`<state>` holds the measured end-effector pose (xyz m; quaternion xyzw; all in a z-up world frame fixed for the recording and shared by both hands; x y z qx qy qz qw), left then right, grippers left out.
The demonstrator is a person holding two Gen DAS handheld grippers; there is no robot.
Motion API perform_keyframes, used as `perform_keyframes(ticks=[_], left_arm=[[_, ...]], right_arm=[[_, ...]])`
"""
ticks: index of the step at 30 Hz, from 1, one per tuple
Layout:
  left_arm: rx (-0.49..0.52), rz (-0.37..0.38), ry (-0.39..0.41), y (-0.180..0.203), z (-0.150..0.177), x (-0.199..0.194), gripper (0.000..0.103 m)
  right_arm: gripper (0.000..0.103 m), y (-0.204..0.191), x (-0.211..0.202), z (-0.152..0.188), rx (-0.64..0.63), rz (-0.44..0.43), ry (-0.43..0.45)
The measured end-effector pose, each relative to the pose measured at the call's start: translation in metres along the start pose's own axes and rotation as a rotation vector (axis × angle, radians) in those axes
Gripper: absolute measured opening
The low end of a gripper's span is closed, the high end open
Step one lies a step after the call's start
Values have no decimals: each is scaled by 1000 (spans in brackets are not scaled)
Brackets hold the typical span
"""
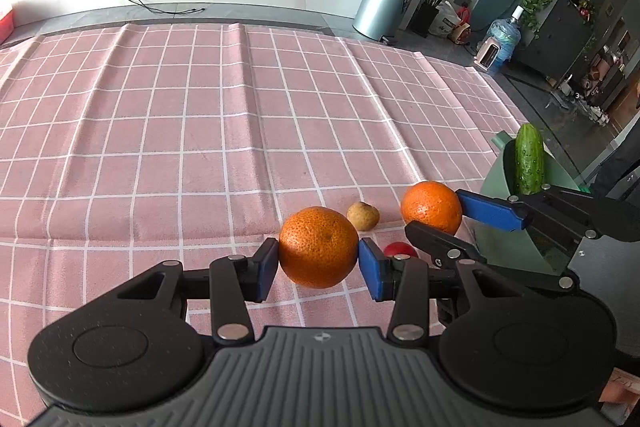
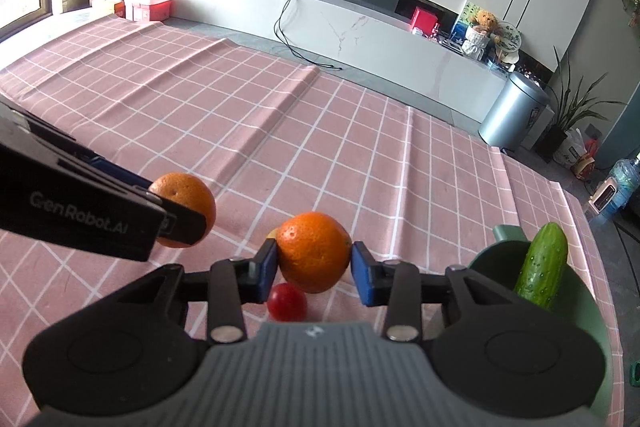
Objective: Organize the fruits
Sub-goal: 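Grasp an orange with the left gripper while the right gripper grasps the last orange, then carry both oranges over the colander and release them inside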
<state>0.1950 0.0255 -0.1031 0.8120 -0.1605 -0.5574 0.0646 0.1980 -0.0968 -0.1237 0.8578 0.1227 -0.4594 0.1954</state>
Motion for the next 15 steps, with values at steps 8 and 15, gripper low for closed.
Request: perform_keyframes(ticks=[8, 15], left_arm=[[62, 10, 2, 40, -2, -24, 49], [140, 72, -27, 96, -12, -28, 49]], right_arm=[[36, 23, -45, 15, 36, -95, 4], [36, 72, -69, 46, 78, -125, -48]])
Point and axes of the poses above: each gripper's, at about its wrist camera, not at the fingertips, and x roughly the way its jaws point, y to its right, z to its underside, the point moved 5 cm from there along x, roughly the way its jaws point, and after that the axes turned 14 degrees about -y, right-handed, at the moved point
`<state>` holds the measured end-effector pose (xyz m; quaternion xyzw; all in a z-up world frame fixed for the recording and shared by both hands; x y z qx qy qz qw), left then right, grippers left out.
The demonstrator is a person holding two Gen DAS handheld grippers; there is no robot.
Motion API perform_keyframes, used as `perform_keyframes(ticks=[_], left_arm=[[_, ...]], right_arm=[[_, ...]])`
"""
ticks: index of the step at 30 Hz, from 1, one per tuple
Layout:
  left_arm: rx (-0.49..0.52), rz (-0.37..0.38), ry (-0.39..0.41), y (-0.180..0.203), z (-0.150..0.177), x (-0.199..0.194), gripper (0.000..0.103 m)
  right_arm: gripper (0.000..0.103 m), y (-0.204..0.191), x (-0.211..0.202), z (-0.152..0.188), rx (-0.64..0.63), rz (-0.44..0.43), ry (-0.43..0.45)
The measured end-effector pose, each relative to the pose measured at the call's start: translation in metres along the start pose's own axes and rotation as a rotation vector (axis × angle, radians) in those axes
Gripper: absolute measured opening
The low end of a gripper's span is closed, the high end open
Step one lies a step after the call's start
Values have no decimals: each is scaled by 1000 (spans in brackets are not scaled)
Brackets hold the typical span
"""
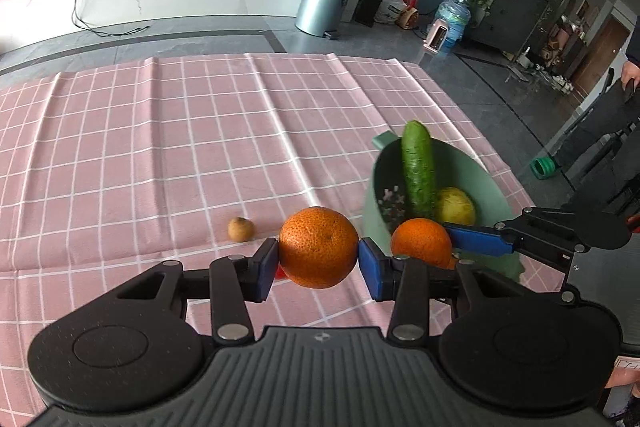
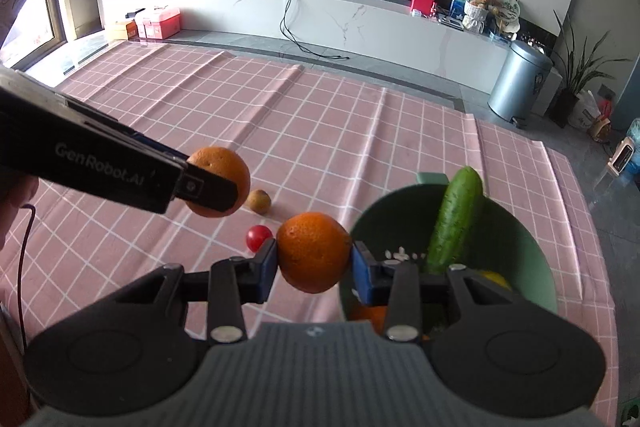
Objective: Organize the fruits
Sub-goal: 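Carry both oranges over the colander and release them inside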
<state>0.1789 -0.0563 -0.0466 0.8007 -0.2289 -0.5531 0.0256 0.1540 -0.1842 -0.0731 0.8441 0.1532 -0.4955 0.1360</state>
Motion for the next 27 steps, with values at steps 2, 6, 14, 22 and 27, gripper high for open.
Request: perform_keyframes(ticks=[2, 6, 14, 22, 27], left_arm=[[16, 21, -16, 17, -5, 6, 49], [50, 55, -57, 46, -18, 25, 49], [86, 31, -136, 78, -35, 74, 49], [132, -75, -207, 89, -42, 107, 49], [145, -111, -224, 89, -44, 115, 50]], right_arm=[[36, 17, -6, 9, 7, 7, -24], [36, 50, -11, 24, 17, 24, -79], [36, 98, 4, 41, 46, 16, -183], [36, 120, 32, 45, 71, -35, -257], [36, 120, 42, 43, 63, -60, -275]])
Point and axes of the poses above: each gripper's, at about its wrist camera, not at the fingertips, and x roughly the way its jaws point, y to its right, z to its underside, the point moved 5 cm from there along x, roughly the way its jaws point, and after that the axes turned 14 degrees about -y, right-handed, at the moved point
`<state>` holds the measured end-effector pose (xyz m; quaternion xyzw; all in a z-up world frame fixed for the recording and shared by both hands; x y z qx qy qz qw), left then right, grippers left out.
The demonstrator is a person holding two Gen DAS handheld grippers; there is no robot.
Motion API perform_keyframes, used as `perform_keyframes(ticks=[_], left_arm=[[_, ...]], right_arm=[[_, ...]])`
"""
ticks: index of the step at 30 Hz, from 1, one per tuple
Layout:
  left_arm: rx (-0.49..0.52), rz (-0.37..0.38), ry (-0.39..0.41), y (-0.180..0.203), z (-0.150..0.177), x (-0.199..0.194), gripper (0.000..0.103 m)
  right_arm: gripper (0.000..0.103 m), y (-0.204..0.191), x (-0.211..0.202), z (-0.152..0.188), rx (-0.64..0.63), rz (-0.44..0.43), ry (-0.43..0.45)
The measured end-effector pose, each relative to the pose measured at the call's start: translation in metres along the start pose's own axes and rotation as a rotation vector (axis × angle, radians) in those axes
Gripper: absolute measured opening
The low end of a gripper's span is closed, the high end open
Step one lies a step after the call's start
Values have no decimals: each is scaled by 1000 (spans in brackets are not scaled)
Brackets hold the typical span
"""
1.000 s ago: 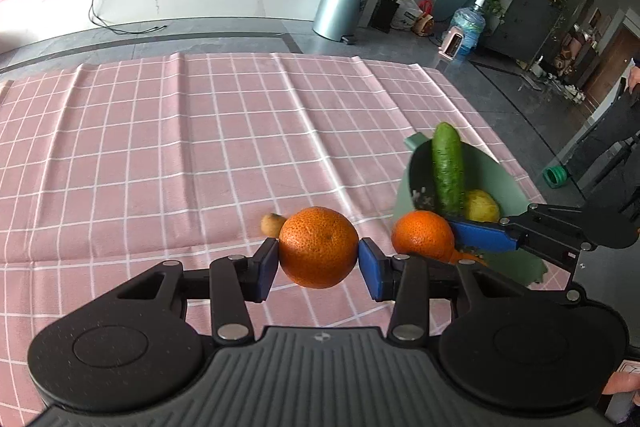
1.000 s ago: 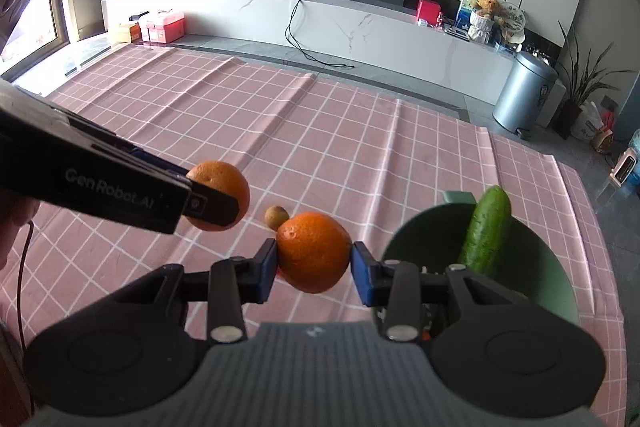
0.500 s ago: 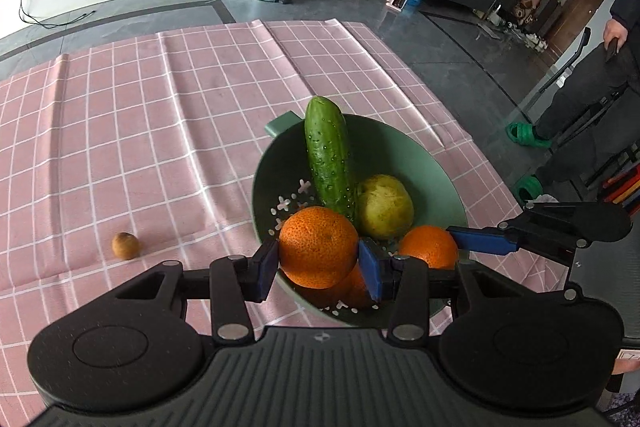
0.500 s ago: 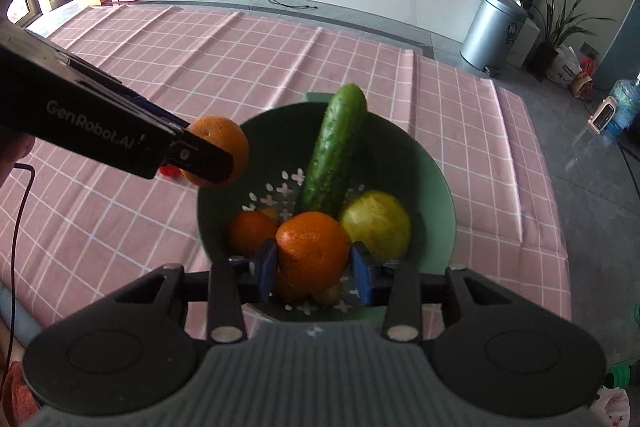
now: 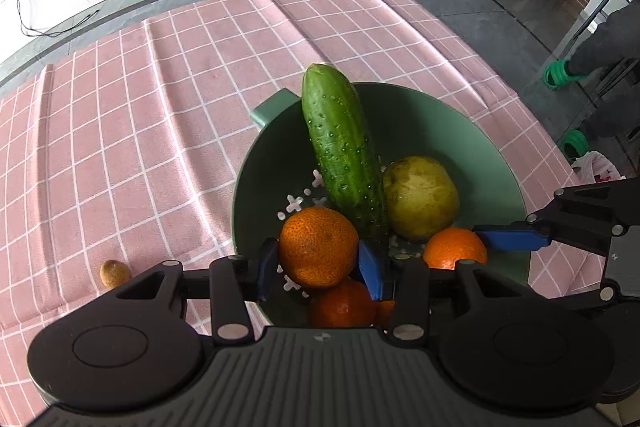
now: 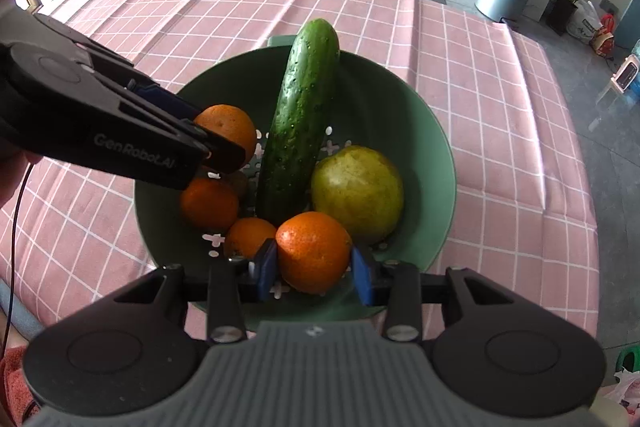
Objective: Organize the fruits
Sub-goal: 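Carry both oranges over the colander and release them inside, then withdraw both open grippers toward the kiwi and red tomato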
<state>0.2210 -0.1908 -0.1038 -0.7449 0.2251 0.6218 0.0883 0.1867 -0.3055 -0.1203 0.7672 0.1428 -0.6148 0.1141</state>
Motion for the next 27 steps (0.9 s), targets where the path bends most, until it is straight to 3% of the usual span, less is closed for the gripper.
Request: perform_keyframes(ticks=[13, 16, 20, 23, 27], left_arm=[[42, -33, -15, 4, -4, 7, 51], [53, -38, -12, 5, -3, 4, 57], [56, -23, 3, 7, 0, -5, 61], [65, -12, 22, 8, 3, -17, 61], [73, -10, 63, 8, 10, -40, 62]], right_arm=[[40, 1, 11, -10, 10, -24, -11], [42, -2, 9, -10, 8, -25, -9], [53, -5, 2, -11, 13, -12, 2], [53, -8, -6, -10, 13, -2, 13], [61, -14, -20, -9, 16, 16, 41]])
Point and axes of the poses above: each gripper's, at about its wrist camera, not at the fingertips, and x roughly the way its jaws point, y to its right, z to its underside, the point moved 5 cm from there along x, roughly the way its jaws point, and after that the axes turned 14 degrees about -y, right-handed, at the moved point
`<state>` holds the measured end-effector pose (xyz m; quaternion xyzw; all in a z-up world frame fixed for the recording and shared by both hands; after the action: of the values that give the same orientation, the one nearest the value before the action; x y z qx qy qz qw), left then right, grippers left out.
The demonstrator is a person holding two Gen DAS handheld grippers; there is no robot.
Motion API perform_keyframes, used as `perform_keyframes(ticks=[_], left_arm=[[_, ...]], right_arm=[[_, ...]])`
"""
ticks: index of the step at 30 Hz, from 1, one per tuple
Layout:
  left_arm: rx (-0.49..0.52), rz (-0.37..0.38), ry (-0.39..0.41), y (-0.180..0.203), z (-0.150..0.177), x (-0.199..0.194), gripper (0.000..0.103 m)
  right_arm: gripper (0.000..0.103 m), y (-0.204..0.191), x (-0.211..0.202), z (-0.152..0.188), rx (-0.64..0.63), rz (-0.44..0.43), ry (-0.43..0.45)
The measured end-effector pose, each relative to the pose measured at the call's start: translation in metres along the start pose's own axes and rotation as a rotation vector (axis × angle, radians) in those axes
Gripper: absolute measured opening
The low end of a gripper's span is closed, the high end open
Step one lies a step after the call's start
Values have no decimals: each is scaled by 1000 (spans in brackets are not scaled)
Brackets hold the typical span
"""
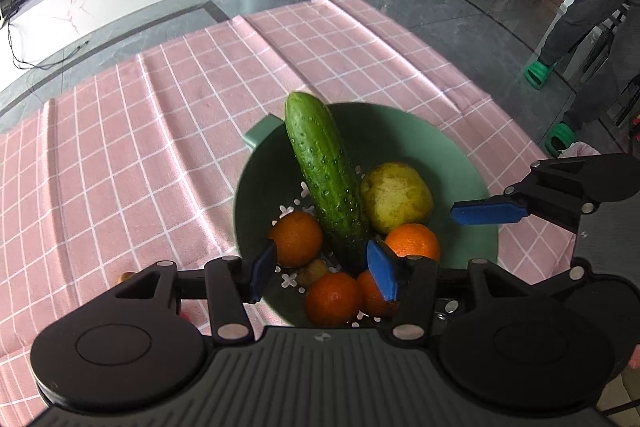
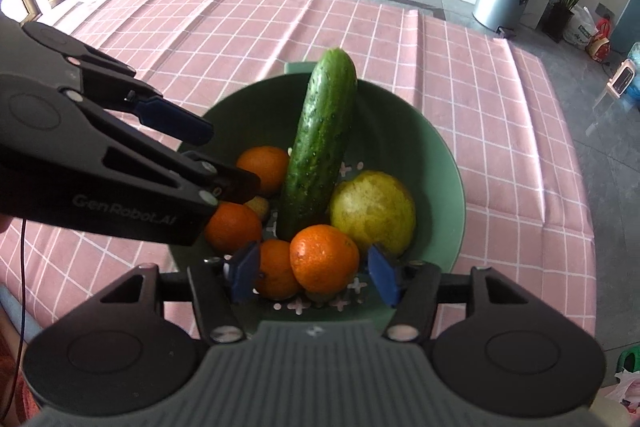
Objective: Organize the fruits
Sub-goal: 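Withdraw both open grippers toward the kiwi and red tomato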
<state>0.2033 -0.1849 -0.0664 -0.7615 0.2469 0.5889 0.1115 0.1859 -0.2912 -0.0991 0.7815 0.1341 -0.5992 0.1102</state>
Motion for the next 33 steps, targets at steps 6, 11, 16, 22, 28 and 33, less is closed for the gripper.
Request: perform_keyframes(ticks=[6, 11, 16, 22, 28, 33], left_arm=[[-5, -43, 42, -9, 16, -33, 63], [-34, -67, 94, -25, 35, -58, 63], [-63, -72, 167, -42, 58, -76, 63], [-71, -130, 240, -67, 92, -82, 63], [-116, -111, 255, -95, 120, -75, 62], [-137, -92, 257, -109, 131, -60, 59]], right_arm=[[63, -15, -22, 2, 30, 1, 54], [71, -31, -35, 3, 86, -36, 119], [71, -59, -42, 8, 171, -62, 208], [69, -105, -39, 23, 220, -52, 321], [53, -142, -24, 35, 184, -9, 358], [47, -154, -7, 33, 199, -21, 349]])
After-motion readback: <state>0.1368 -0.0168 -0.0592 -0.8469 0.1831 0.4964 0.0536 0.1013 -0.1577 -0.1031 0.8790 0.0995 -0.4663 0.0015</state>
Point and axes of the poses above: each gripper's, at about its wrist camera, not at the fingertips, and x roughly the way its jaws point, y to its right, z to its underside, the point moved 5 cm from there along x, roughly the way its jaws point, and after that the axes turned 14 degrees about -y, right-handed, at the moved point
